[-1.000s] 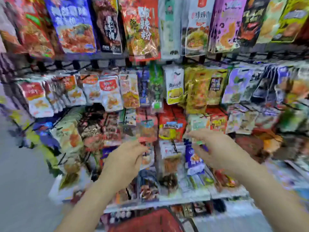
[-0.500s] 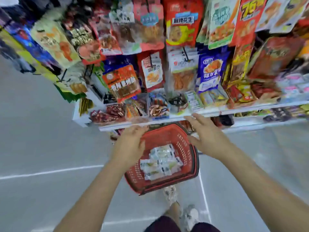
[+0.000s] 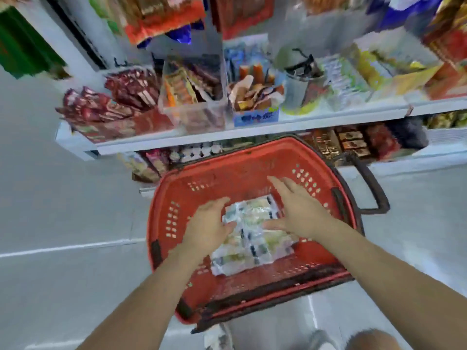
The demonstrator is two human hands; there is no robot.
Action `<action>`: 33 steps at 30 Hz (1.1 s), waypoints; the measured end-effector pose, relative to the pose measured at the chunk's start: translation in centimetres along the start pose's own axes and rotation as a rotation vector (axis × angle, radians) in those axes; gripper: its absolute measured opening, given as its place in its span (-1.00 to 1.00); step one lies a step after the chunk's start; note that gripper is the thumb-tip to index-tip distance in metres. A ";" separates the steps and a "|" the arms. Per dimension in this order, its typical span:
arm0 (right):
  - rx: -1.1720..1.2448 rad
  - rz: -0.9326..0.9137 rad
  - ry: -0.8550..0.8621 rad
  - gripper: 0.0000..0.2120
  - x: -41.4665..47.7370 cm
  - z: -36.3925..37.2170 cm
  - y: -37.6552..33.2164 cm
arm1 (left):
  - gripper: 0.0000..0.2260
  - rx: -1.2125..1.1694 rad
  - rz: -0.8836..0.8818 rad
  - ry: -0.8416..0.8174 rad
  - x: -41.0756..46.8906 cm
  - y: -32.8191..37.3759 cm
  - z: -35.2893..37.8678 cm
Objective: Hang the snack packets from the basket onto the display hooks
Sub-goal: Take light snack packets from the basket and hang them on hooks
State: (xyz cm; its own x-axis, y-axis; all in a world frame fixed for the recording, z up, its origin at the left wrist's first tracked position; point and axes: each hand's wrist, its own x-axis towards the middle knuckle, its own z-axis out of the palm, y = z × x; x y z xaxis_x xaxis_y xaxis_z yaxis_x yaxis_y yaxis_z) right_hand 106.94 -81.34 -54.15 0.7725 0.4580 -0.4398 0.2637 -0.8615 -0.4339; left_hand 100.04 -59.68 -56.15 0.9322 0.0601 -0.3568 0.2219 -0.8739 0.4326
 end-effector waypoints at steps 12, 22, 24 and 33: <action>-0.281 -0.066 -0.477 0.02 17.5 15.2 9.9 | -0.08 0.518 0.102 -0.458 14.3 -11.2 19.5; -0.402 -0.085 -0.648 0.08 17.9 20.3 11.0 | -0.21 0.455 0.003 -0.426 14.1 -13.1 23.1; -0.414 -0.058 -0.697 0.09 17.6 21.1 11.0 | -0.23 0.375 -0.062 -0.405 14.0 -13.2 23.3; -0.529 -0.109 -0.682 -0.18 16.6 22.2 10.9 | -0.41 0.215 -0.230 -0.389 14.0 -12.7 22.7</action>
State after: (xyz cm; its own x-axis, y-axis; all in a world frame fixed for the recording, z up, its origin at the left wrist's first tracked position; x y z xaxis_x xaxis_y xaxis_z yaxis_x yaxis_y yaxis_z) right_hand 109.88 -78.25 -83.62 0.2573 0.4291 -0.8658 0.6805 -0.7166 -0.1529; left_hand 103.76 -58.72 -85.46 0.6814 0.1149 -0.7229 0.3075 -0.9411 0.1403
